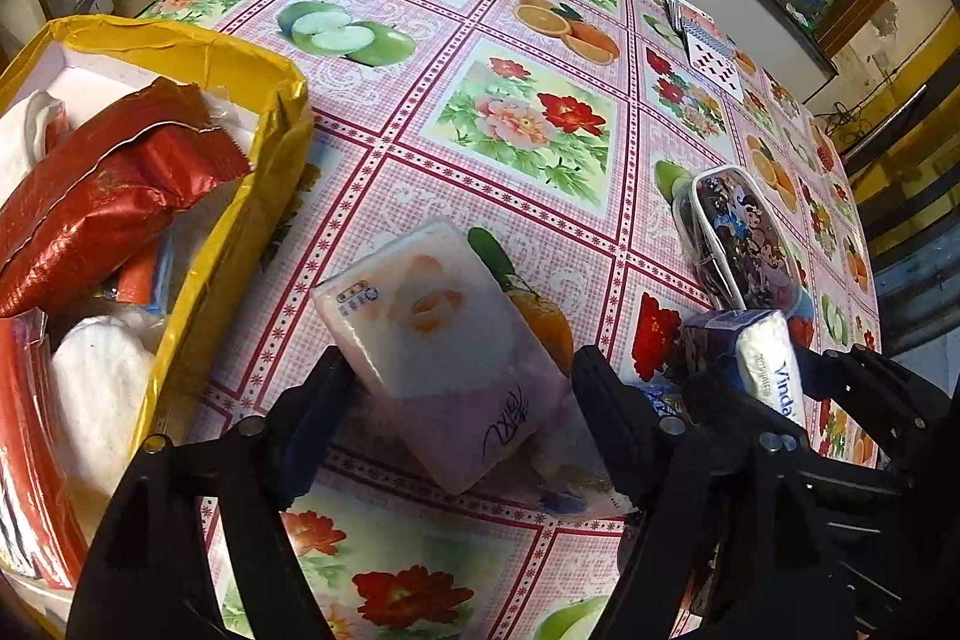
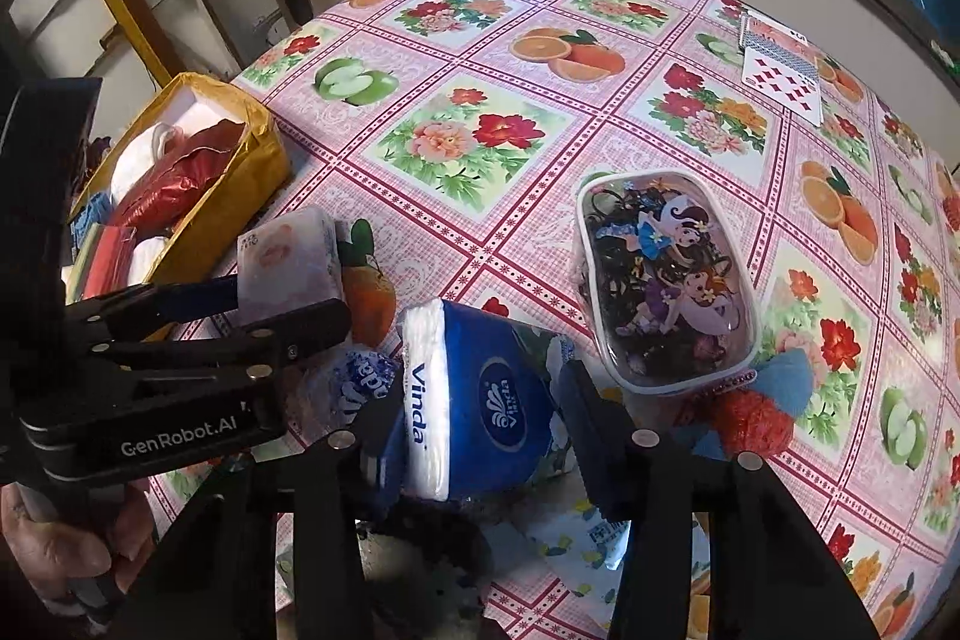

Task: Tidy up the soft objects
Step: 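Grasp the pink tissue pack with the left tool while the right tool grasps the blue Vinda pack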

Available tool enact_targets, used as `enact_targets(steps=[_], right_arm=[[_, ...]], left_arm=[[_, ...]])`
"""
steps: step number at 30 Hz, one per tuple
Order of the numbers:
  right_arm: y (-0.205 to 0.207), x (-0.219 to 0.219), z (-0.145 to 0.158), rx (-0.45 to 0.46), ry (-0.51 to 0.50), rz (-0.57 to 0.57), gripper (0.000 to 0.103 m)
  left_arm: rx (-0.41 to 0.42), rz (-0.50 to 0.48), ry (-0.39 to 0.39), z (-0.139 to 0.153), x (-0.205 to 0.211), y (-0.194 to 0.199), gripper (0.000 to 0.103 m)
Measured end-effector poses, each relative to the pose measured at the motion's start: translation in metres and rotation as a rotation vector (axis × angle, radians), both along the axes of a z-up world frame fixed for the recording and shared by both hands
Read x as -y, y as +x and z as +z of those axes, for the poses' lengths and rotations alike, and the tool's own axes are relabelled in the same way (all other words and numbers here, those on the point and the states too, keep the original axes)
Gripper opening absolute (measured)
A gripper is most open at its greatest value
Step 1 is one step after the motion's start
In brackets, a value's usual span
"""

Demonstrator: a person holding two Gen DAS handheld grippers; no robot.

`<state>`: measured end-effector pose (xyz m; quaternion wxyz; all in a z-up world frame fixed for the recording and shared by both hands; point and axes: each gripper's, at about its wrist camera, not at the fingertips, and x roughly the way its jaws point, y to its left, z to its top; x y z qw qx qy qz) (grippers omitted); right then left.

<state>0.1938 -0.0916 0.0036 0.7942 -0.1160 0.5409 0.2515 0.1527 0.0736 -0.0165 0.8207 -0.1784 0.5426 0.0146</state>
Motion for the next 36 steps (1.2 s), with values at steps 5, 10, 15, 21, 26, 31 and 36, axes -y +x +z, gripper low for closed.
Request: enact_targets(steps=[5,10,15,21,26,31,36], right_arm=[[0.005,0.019,-0.003,-0.034,0.092,-0.043,0.046],[0.004,0.028,-0.005,-0.049,0.167,-0.062,0.044],[0.003,0.046,-0.006,-0.102,0.295,-0.100,0.041],[-0.001,0.063,-0.002,-0.117,0.392,-0.154,0.029],[-0.006,0.068,0.008,-0.094,0.404,-0.180,0.027],[-0.013,0.072,0.010,-0.077,0.356,-0.200,0.023],[-0.022,0.080,0.021,-0.052,0.374,-0.229,0.022]], left_arm=[[0.003,0.024,-0.009,0.000,-0.003,0.008,0.075],[0.007,0.002,0.036,0.000,0.001,0.016,0.056],[0.029,-0.004,0.045,0.002,-0.001,0.009,0.051],[0.062,-0.001,0.086,0.006,-0.003,-0.009,0.051],[0.094,-0.003,0.109,0.014,-0.006,-0.024,0.043],[0.111,-0.006,0.116,0.021,-0.009,-0.035,0.039],[0.112,-0.014,0.101,0.020,-0.011,-0.043,0.036]])
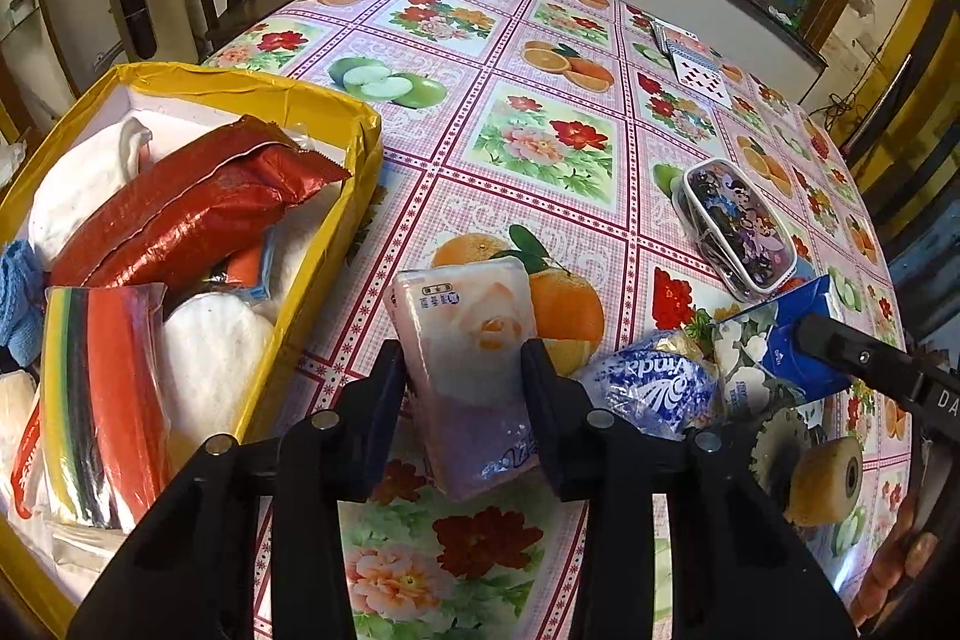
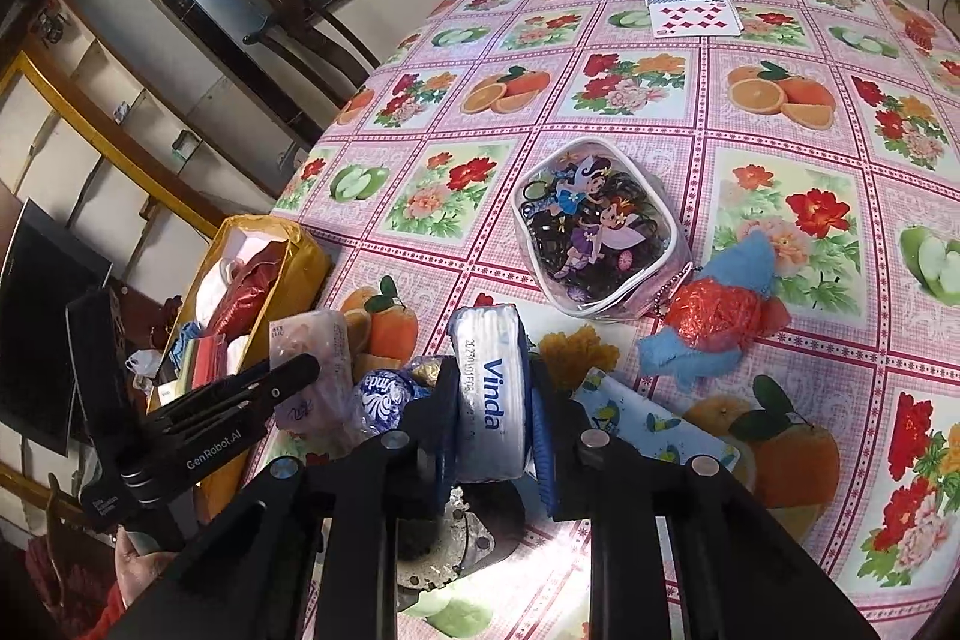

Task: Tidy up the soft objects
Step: 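Grasp the pink tissue pack with the left tool while the right tool grasps the blue Vinda pack, then carry the pink tissue pack and Vinda pack into the tray and open both tools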

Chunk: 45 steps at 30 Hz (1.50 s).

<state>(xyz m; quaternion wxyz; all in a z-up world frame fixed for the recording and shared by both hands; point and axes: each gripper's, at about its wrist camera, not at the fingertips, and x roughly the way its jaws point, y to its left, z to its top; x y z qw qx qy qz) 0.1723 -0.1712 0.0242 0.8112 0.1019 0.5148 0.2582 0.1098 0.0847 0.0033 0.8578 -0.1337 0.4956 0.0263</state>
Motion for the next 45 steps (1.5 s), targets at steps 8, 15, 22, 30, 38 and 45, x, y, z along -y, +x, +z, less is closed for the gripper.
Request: enact_targets(steps=[8,15,22,30,38,45], right_arm=[[-0.016,0.008,0.036,0.053,0.063,-0.021,0.022],[-0.025,0.003,0.049,0.059,0.110,-0.024,0.022],[-0.025,0.010,0.047,0.060,0.116,-0.049,0.022],[-0.019,0.007,0.031,0.018,0.127,-0.045,0.025],[-0.017,0.009,0.024,0.004,0.173,-0.056,0.025],[-0.015,0.021,0.014,-0.045,0.321,-0.104,0.024]], left_arm=[[0.034,-0.029,-0.019,0.017,-0.003,-0.016,0.024],[-0.026,-0.067,-0.092,0.004,-0.005,-0.018,0.022],[-0.077,-0.071,-0.221,-0.015,-0.002,-0.018,0.057],[-0.064,-0.085,-0.166,-0.017,0.014,-0.014,0.071],[-0.061,-0.133,-0.027,-0.017,0.021,-0.015,0.051],[0.002,-0.100,-0.024,0.001,0.002,-0.033,0.048]])
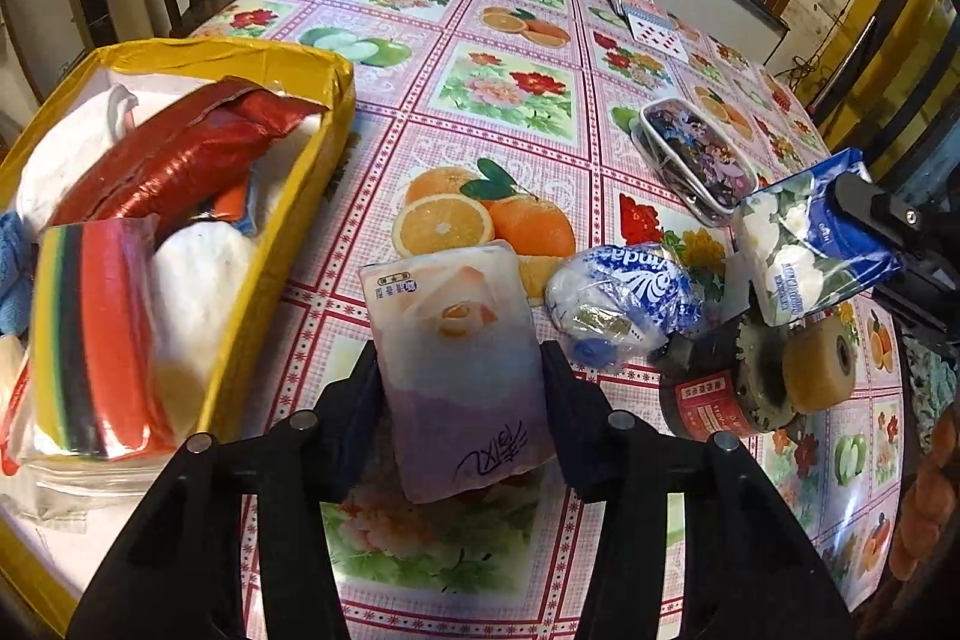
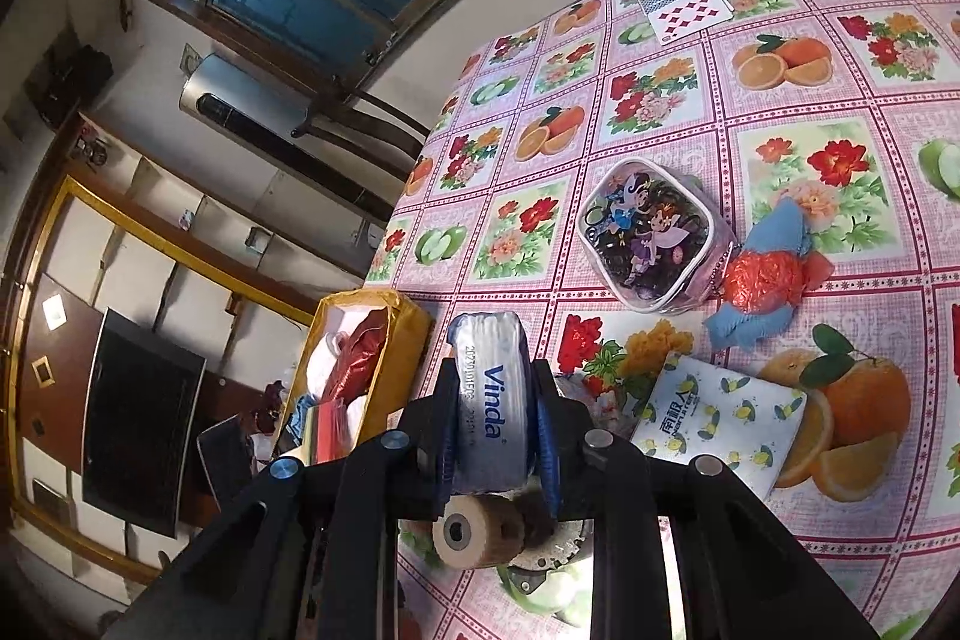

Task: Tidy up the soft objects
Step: 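Carry the pink tissue pack and Vinda pack into the tray and open both tools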

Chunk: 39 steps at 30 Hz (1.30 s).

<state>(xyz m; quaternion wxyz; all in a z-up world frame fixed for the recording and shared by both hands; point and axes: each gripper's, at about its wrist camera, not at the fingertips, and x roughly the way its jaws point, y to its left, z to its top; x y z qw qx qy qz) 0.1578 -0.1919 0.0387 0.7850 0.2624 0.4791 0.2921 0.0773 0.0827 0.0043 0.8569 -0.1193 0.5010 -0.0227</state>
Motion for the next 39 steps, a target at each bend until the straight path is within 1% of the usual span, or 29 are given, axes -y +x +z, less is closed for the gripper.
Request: enact_targets(steps=[3,6,10,12,13,16,21,24,27,30,32,33,34,35,36,37,39], right_arm=[[-0.002,-0.004,0.005,0.006,0.027,0.000,0.024],[-0.003,-0.015,0.017,0.028,0.038,0.013,0.024],[-0.005,-0.038,0.028,0.037,0.072,0.050,0.024],[-0.005,-0.056,0.033,0.035,0.100,0.080,0.024],[-0.005,-0.066,0.034,0.032,0.114,0.094,0.024],[-0.003,-0.104,0.035,0.016,0.161,0.146,0.024],[0.000,-0.185,0.019,-0.055,0.237,0.255,0.025],[-0.004,-0.236,0.004,-0.109,0.257,0.328,0.025],[-0.012,-0.278,-0.012,-0.146,0.225,0.383,0.025],[-0.018,-0.303,-0.027,-0.149,0.151,0.413,0.026],[-0.023,-0.309,-0.032,-0.145,0.098,0.421,0.040],[-0.025,-0.308,-0.031,-0.132,0.084,0.420,0.053],[-0.027,-0.306,-0.028,-0.113,0.072,0.420,0.063],[-0.030,-0.303,-0.024,-0.090,0.057,0.411,0.066],[-0.033,-0.300,-0.019,-0.069,0.033,0.399,0.071],[-0.036,-0.296,-0.012,-0.036,-0.008,0.385,0.072],[-0.044,-0.286,0.001,0.030,-0.068,0.372,0.072]], left_arm=[[0.032,0.008,-0.025,0.015,-0.011,-0.008,0.048],[0.073,0.024,-0.038,0.035,-0.026,-0.018,0.048],[0.132,0.035,-0.002,0.063,-0.048,-0.030,0.048],[0.151,0.053,0.047,0.071,-0.065,-0.032,0.049],[0.158,0.078,0.069,0.072,-0.075,-0.033,0.049],[0.156,0.142,0.145,0.069,-0.106,-0.034,0.049],[0.135,0.238,0.205,0.051,-0.150,-0.043,0.049],[0.129,0.266,0.211,0.044,-0.168,-0.050,0.049],[0.119,0.286,0.218,0.039,-0.182,-0.056,0.049],[0.100,0.294,0.214,0.030,-0.191,-0.060,0.050],[0.103,0.306,0.211,0.027,-0.195,-0.064,0.054],[0.107,0.312,0.207,0.026,-0.196,-0.065,0.055],[0.107,0.322,0.211,0.025,-0.196,-0.066,0.059],[0.111,0.327,0.216,0.025,-0.195,-0.067,0.065],[0.119,0.331,0.222,0.025,-0.194,-0.069,0.069],[0.128,0.339,0.232,0.026,-0.192,-0.070,0.074],[0.153,0.352,0.246,0.031,-0.188,-0.074,0.074]])
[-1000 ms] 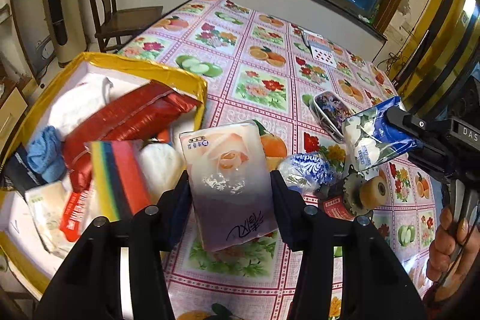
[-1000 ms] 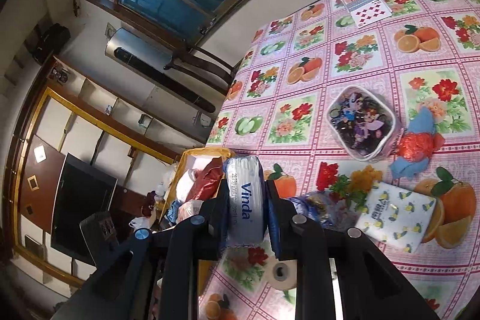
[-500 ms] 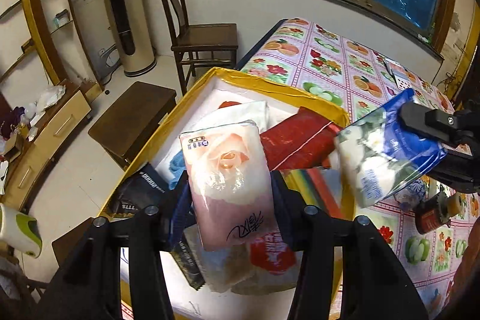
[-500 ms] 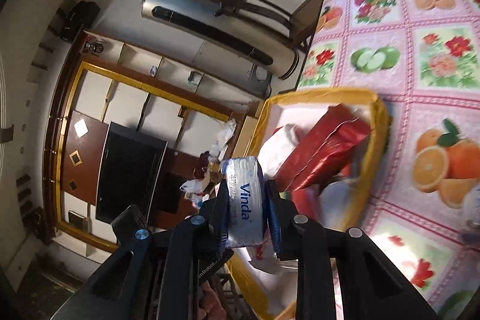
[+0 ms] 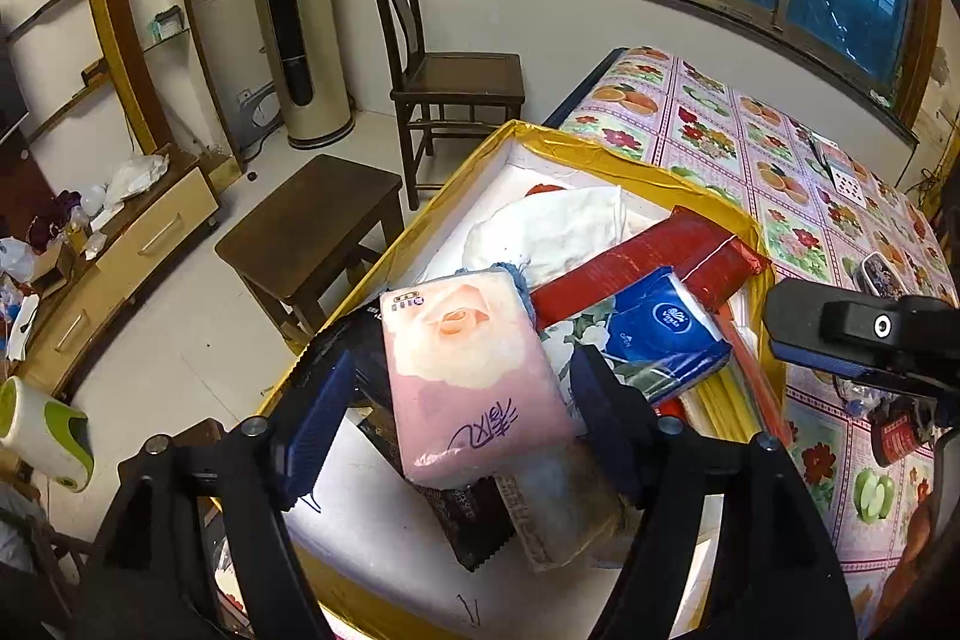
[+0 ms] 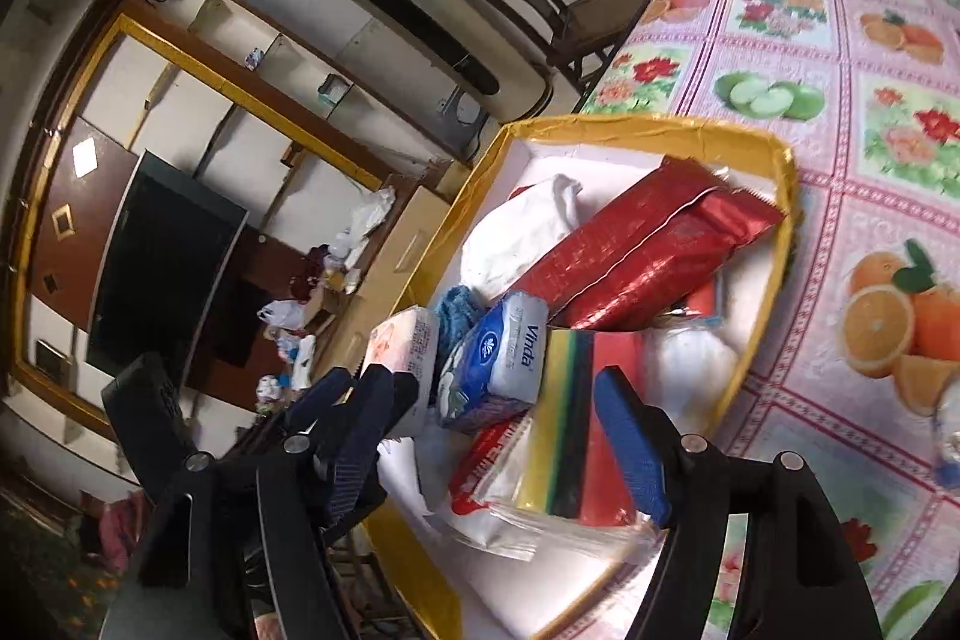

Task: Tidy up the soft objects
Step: 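Carry the pink tissue pack and Vinda pack into the tray and open both tools, then move the left tool to the blue wrapped pack while the right tool approaches the white Nanjiren pack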

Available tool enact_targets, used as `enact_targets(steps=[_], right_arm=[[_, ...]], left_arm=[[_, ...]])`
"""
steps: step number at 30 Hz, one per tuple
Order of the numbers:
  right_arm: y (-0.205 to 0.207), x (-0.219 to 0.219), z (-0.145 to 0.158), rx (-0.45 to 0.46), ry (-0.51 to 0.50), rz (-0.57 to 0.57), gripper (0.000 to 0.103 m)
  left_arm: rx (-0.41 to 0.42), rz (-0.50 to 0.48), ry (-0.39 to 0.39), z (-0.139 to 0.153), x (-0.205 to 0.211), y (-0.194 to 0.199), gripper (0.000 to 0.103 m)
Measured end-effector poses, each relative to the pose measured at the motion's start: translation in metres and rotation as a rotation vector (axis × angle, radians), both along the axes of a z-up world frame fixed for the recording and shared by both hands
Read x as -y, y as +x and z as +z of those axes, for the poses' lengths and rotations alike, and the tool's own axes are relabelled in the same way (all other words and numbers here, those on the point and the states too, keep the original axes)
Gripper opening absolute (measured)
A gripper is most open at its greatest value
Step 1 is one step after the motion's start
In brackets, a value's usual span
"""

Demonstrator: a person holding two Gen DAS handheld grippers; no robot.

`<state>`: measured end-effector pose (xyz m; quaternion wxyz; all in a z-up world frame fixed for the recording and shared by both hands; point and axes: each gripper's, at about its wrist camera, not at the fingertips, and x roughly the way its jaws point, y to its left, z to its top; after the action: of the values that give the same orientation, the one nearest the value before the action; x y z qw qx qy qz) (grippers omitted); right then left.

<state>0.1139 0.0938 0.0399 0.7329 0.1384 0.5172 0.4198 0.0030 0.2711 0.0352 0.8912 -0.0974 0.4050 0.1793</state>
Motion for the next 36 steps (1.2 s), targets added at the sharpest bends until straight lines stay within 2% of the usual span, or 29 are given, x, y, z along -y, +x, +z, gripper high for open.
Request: enact_targets(steps=[5,7,10,14,18,23,36], right_arm=[[-0.031,0.034,0.026,0.138,-0.062,-0.013,0.073],[-0.041,0.054,0.034,0.197,-0.085,-0.042,0.076],[-0.055,0.084,0.044,0.239,-0.084,-0.075,0.081],[-0.077,0.125,0.051,0.301,-0.095,-0.132,0.083],[-0.097,0.161,0.052,0.327,-0.096,-0.181,0.085],[-0.117,0.195,0.047,0.377,-0.151,-0.245,0.086],[-0.121,0.253,0.024,0.321,-0.137,-0.336,0.088]], left_arm=[[0.077,-0.009,-0.001,0.016,0.015,-0.015,0.077],[0.095,-0.031,-0.013,0.021,0.025,-0.018,0.077],[0.114,-0.078,-0.026,0.025,0.046,-0.021,0.078],[0.132,-0.120,0.014,0.029,0.079,-0.021,0.078],[0.151,-0.162,0.025,0.031,0.108,-0.021,0.078],[0.145,-0.207,0.043,0.029,0.141,-0.016,0.078],[0.114,-0.285,0.087,0.021,0.192,-0.006,0.078]])
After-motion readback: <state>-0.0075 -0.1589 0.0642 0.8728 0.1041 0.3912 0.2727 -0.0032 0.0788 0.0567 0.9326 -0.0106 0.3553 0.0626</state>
